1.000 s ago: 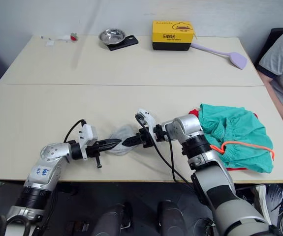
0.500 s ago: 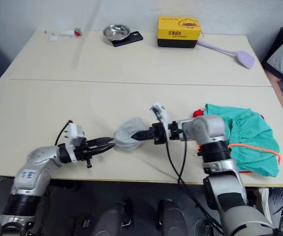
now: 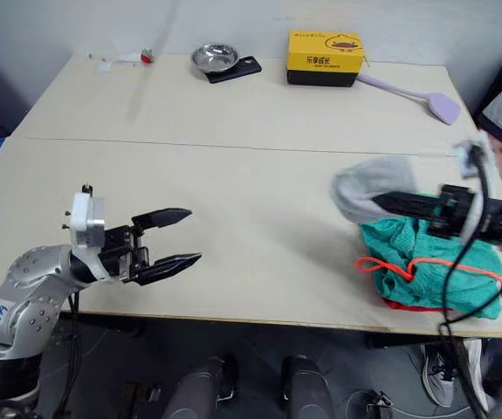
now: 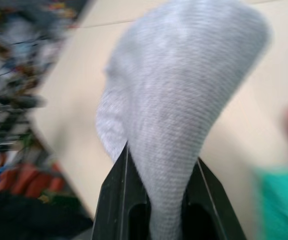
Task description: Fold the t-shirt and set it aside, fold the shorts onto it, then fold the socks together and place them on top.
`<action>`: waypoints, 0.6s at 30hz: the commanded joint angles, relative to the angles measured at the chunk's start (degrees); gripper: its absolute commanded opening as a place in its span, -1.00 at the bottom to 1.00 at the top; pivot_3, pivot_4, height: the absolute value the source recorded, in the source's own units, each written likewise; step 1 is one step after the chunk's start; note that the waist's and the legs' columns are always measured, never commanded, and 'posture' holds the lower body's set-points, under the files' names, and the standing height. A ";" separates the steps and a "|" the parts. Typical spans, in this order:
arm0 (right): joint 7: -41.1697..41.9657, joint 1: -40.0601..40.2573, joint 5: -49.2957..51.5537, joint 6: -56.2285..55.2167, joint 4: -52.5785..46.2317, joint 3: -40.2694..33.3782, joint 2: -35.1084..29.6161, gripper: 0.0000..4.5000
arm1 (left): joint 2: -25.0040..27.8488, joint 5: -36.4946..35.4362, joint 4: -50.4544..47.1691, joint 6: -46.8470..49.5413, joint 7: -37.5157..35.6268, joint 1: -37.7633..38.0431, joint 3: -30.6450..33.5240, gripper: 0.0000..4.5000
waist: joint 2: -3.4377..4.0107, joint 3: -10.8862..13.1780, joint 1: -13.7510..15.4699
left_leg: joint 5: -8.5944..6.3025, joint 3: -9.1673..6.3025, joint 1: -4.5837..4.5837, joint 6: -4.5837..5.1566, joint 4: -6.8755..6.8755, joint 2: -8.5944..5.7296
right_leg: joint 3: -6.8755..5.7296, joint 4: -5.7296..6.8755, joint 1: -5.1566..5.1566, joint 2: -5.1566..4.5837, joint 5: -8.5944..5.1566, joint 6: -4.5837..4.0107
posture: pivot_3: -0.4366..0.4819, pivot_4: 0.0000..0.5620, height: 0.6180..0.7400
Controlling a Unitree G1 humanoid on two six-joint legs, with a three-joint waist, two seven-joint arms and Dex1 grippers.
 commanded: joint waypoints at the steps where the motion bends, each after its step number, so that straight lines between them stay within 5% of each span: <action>1: 4.74 2.91 -2.70 -6.11 4.33 1.58 -4.90 -0.96 | -0.05 -2.60 -1.14 0.74 0.27 -1.81 0.56 1.00 | 0.01 0.01 -0.11 | 0.02 0.06 0.03 -0.03 0.00 0.02 | 0.07 0.00 0.00 0.05 0.01 0.02 | -0.05 -0.47 1.00; 9: 2.37 0.65 -13.92 -20.64 20.19 10.66 -4.05 -0.96 | 0.68 -1.32 -0.06 0.20 -1.08 -3.02 0.11 1.00 | 0.07 0.06 -0.35 | 0.18 0.13 0.10 -0.03 0.04 0.11 | 0.20 0.04 -0.01 0.21 0.21 0.09 | -0.05 -0.47 1.00; 13: 0.21 0.32 -14.05 -20.17 21.22 9.17 -2.81 -0.96 | 0.26 -0.29 0.15 -0.87 -0.92 -2.79 -0.06 1.00 | 0.07 0.06 0.25 | 0.35 0.15 0.09 -0.34 0.04 0.12 | 0.22 0.00 -0.02 0.22 0.22 0.10 | -0.05 -0.47 1.00; 18: 2.44 5.61 -11.33 -16.39 12.57 5.97 -5.20 -0.25 | 1.36 1.06 1.57 -1.17 -2.72 -1.82 -1.19 1.00 | 0.07 0.06 0.61 | 0.35 0.12 0.07 -0.34 0.05 0.13 | 0.20 -0.02 -0.01 0.22 0.22 0.10 | -0.05 -0.47 1.00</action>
